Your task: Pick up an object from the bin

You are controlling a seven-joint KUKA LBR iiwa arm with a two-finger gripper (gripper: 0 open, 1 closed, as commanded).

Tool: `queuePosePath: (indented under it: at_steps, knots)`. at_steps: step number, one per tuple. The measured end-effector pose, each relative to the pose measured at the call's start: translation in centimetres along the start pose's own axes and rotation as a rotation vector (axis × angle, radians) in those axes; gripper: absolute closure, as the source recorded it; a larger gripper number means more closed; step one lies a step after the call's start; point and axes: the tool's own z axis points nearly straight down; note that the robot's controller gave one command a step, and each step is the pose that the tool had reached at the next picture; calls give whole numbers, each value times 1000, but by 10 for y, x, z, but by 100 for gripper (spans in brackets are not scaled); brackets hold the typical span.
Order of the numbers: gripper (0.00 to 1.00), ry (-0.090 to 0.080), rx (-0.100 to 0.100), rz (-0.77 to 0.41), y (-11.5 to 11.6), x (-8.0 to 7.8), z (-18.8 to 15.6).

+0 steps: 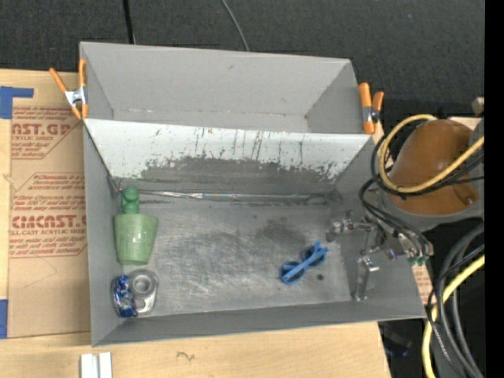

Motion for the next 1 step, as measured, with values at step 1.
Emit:
queuePosePath:
  at_steps: [1]
  knots:
    - [0, -9, 0, -64, 54, -20, 63]
